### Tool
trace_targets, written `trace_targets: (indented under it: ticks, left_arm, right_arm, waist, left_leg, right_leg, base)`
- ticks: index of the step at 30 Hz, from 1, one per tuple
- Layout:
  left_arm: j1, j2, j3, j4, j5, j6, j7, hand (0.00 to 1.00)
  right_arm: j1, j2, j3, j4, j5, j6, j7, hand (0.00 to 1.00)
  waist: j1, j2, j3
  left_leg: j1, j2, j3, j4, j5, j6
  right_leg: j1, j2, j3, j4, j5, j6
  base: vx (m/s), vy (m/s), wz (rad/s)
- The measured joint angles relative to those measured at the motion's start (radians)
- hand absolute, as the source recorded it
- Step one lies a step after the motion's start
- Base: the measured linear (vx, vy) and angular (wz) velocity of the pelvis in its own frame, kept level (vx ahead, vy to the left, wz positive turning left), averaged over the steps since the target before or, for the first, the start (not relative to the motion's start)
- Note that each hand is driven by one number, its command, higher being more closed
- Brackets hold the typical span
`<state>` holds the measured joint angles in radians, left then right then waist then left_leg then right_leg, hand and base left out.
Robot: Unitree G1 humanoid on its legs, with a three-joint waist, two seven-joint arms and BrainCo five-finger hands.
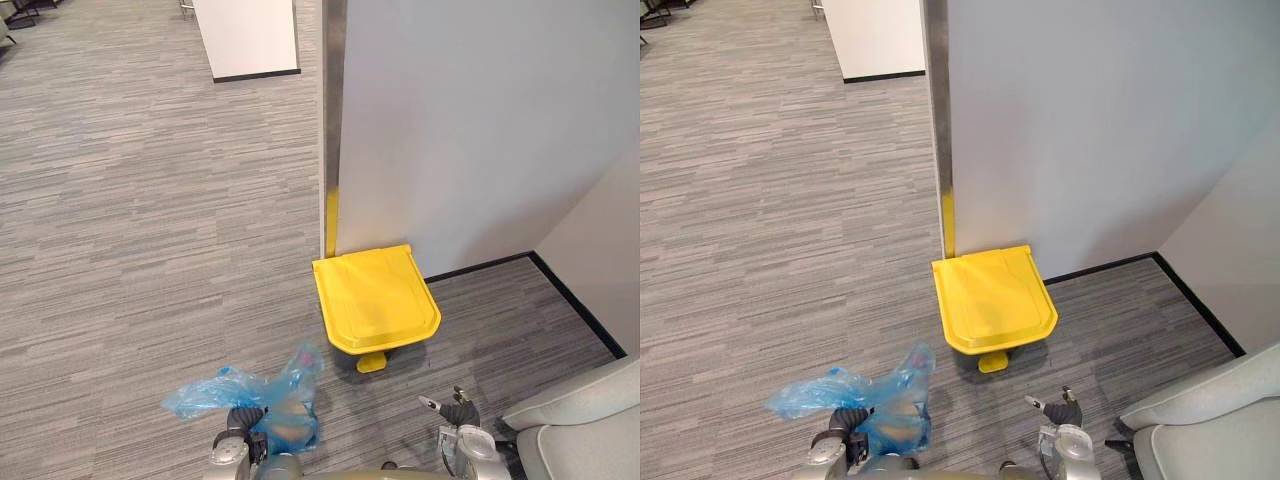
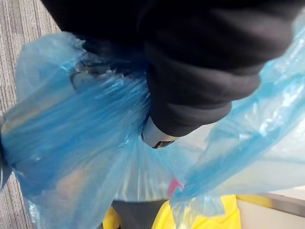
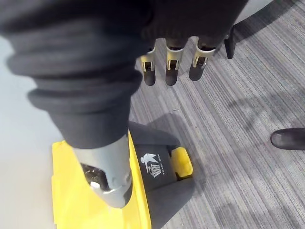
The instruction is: Gather rubbish on tea table into small bin, then transfer packed bag to large trash can.
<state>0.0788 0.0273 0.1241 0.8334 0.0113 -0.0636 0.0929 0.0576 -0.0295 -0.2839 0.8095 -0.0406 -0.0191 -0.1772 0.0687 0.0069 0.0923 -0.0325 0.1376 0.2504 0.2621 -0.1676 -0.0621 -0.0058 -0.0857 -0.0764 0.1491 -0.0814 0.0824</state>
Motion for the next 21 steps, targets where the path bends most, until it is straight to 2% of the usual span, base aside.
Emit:
trace_targets:
  ticks: [3,6,8,10,11,12,13,14,17,19,20,21]
  left_arm:
    - [0.004,0.009,0.007,-0.001,0.0,0.0,0.002,1.0]
    - [0.017,0.019,0.035,-0.003,-0.001,0.0,0.005,1.0]
    - [0.021,0.024,0.036,-0.013,-0.002,0.0,0.016,1.0]
    - [0.021,0.034,0.03,-0.049,-0.003,0.0,0.018,1.0]
    - [0.018,0.036,0.026,-0.053,-0.003,0.0,0.019,1.0]
    - [0.015,0.042,0.019,-0.058,-0.004,0.0,0.019,1.0]
    - [0.014,0.046,0.002,-0.064,-0.004,0.0,0.02,1.0]
    - [0.013,0.05,0.0,-0.067,-0.004,0.0,0.02,1.0]
    - [0.003,0.07,-0.009,-0.069,-0.005,0.0,0.02,1.0]
    - [-0.021,0.07,-0.013,-0.069,-0.004,0.0,0.02,1.0]
    - [-0.024,0.071,-0.012,-0.069,-0.004,0.0,0.02,1.0]
    - [-0.033,0.058,-0.014,-0.067,-0.004,0.0,0.021,1.0]
  right_arm:
    - [-0.001,0.0,-0.008,0.001,-0.001,0.0,-0.003,0.0]
    - [-0.017,-0.001,-0.016,0.002,-0.002,0.001,-0.005,0.0]
    - [-0.023,-0.002,-0.017,0.001,-0.002,0.001,-0.018,0.0]
    - [-0.013,-0.003,-0.019,0.001,-0.001,0.002,-0.021,0.0]
    - [-0.01,-0.003,-0.022,0.001,0.0,0.002,-0.022,0.0]
    - [-0.003,-0.005,-0.022,0.001,0.0,0.003,-0.025,0.0]
    - [0.008,-0.003,-0.024,0.001,0.001,0.004,-0.025,0.0]
    - [0.012,-0.003,-0.03,0.001,0.002,0.005,-0.024,0.0]
    - [0.016,-0.003,-0.072,0.0,0.013,0.003,-0.025,0.0]
    - [0.02,-0.009,-0.128,0.001,0.035,0.006,-0.039,0.0]
    - [0.019,-0.013,-0.138,0.001,0.037,0.006,-0.039,0.0]
    - [0.017,-0.04,-0.161,0.001,0.044,0.006,-0.041,0.0]
  waist:
    - [0.002,-0.005,0.001]
    - [0.003,-0.004,0.002]
    - [0.006,-0.005,0.003]
    - [0.0,-0.021,0.02]
    - [0.001,-0.024,0.027]
    - [-0.002,-0.029,0.037]
    - [-0.004,-0.033,0.053]
    - [-0.003,-0.037,0.056]
    - [-0.007,-0.049,0.062]
    - [-0.02,-0.058,0.077]
    - [-0.022,-0.064,0.083]
    - [-0.032,-0.043,0.094]
  left_leg:
    - [-0.006,0.009,0.013,0.013,-0.008,0.004]
    - [-0.042,0.039,0.034,0.089,-0.054,0.007]
    - [-0.082,0.058,0.038,0.165,-0.106,0.015]
    - [-0.093,0.052,0.018,0.242,-0.167,0.028]
    - [-0.095,0.048,0.012,0.257,-0.183,0.031]
    - [-0.08,0.032,-0.011,0.273,-0.203,0.047]
    - [-0.049,0.016,-0.027,0.283,-0.216,0.066]
    - [-0.039,0.015,-0.036,0.29,-0.225,0.07]
    - [-0.015,0.009,-0.094,0.303,-0.249,0.073]
    - [0.003,-0.011,-0.147,0.315,-0.275,0.056]
    - [0.007,-0.019,-0.154,0.325,-0.289,0.049]
    - [0.025,-0.01,-0.196,0.355,-0.327,0.031]
  right_leg:
    - [-0.017,0.008,0.02,-0.001,0.004,-0.001]
    - [-0.044,0.027,0.052,0.008,0.012,0.0]
    - [-0.079,0.029,0.059,0.076,-0.018,0.007]
    - [-0.123,0.004,0.052,0.241,-0.089,0.025]
    - [-0.142,-0.009,0.048,0.308,-0.095,0.031]
    - [-0.207,-0.028,0.043,0.488,-0.087,0.017]
    - [-0.262,-0.038,0.037,0.611,-0.108,0.01]
    - [-0.274,-0.037,0.025,0.625,-0.117,0.002]
    - [-0.352,-0.014,-0.026,0.509,-0.113,-0.003]
    - [-0.366,-0.011,-0.057,0.249,-0.04,0.003]
    - [-0.358,-0.013,-0.056,0.207,-0.022,-0.004]
    - [-0.338,-0.013,-0.074,0.24,0.016,-0.017]
  base:
    - [-0.05,-0.005,-0.17]
    - [-0.05,0.02,-0.37]
    - [-0.03,0.067,-0.21]
    - [-0.01,0.103,0.16]
    - [-0.04,0.101,0.36]
    - [0.01,0.071,0.44]
    - [0.08,0.07,0.47]
    - [0.18,0.012,0.51]
    - [0.16,-0.06,0.61]
    - [0.28,-0.165,0.88]
    - [0.35,-0.222,0.78]
    - [0.29,-0.146,0.5]
